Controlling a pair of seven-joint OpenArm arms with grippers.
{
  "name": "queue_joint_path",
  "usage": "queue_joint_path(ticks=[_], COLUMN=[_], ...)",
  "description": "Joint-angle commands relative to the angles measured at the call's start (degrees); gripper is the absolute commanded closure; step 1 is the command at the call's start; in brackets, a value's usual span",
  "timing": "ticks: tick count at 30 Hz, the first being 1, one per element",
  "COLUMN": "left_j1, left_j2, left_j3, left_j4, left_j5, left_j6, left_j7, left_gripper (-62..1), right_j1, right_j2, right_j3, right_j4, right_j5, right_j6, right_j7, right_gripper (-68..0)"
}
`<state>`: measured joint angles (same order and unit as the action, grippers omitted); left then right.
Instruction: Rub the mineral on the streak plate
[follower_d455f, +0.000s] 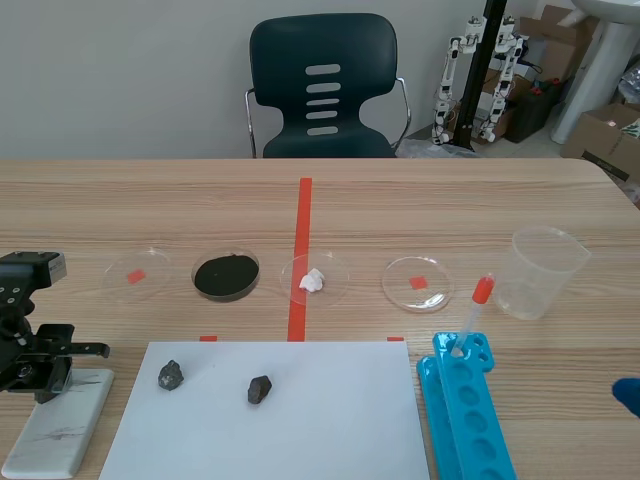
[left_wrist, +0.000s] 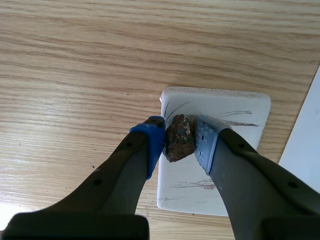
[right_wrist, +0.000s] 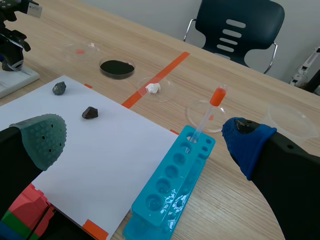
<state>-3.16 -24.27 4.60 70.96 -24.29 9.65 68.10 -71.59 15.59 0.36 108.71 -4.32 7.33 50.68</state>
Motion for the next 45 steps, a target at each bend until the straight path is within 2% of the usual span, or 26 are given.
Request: queue_joint_path(ticks=[1,3,8,11,15,20,22,24,29,33,40,43,45], left_j1=[0.13,0.13,0.13,0.13,0.13,0.13,0.13,0.13,0.13,0.13,0.13,0.13,0.13], left_j2=[-0.55,-0.55,-0.55,-0.55,-0.55,-0.55,-0.55,-0.55,-0.55,-0.55,-0.55,-0.52,-0.52], left_j3=[-0.11,-0.11,-0.11,-0.11,-0.11,-0.11,-0.11,-0.11,-0.11,-0.11,-0.11,-0.11,-0.11], left_j4=[-0.13,-0.13,-0.13,-0.13,-0.13,-0.13,-0.13,-0.13,-0.13,-0.13,-0.13,-0.13,-0.13], left_j5=[-0.09,-2.27,-10.58,-12.70,-11.56,-2.95,-0.48,0.15,-0.33,-6.62,-14.36,-14.19,-11.47], left_j6=[0.13,0.00,-3.91,-5.27,-5.33,-1.33,0.04,0.11,0.11,-1.88,-5.75,-6.01,-5.77], left_j7=[0.33,0.31,0.00,-0.63,-0.72,0.42,0.50,0.50,0.50,0.35,-0.02,-0.13,-0.13], left_gripper=[-11.6,-11.6,-11.6,-11.6,-11.6,-11.6,-11.6,-11.6,-11.6,-11.6,-11.6,-11.6,-11.6], right_j1=[0.20,0.20,0.20,0.20,0.20,0.20,0.20,0.20,0.20,0.20,0.20,0.20,0.20], right_j2=[0.11,0.11,0.11,0.11,0.11,0.11,0.11,0.11,0.11,0.11,0.11,0.11,0.11], right_j3=[0.33,0.33,0.33,0.33,0.33,0.33,0.33,0.33,0.33,0.33,0.33,0.33,0.33], right_j4=[1.18,1.18,1.18,1.18,1.18,1.18,1.18,1.18,1.18,1.18,1.18,1.18,1.18], right_j5=[0.44,0.44,0.44,0.44,0.44,0.44,0.44,0.44,0.44,0.44,0.44,0.44,0.44], right_j6=[0.00,0.00,0.00,0.00,0.00,0.00,0.00,0.00,0.00,0.00,0.00,0.00,0.00], right_j7=[0.85,0.85,0.85,0.85,0.85,0.85,0.85,0.85,0.85,0.85,0.85,0.85,0.85], right_gripper=[-67.9,-67.9,-67.9,-67.9,-67.9,-67.9,-67.9,-67.9,-67.9,-67.9,-67.9,-67.9,-67.9])
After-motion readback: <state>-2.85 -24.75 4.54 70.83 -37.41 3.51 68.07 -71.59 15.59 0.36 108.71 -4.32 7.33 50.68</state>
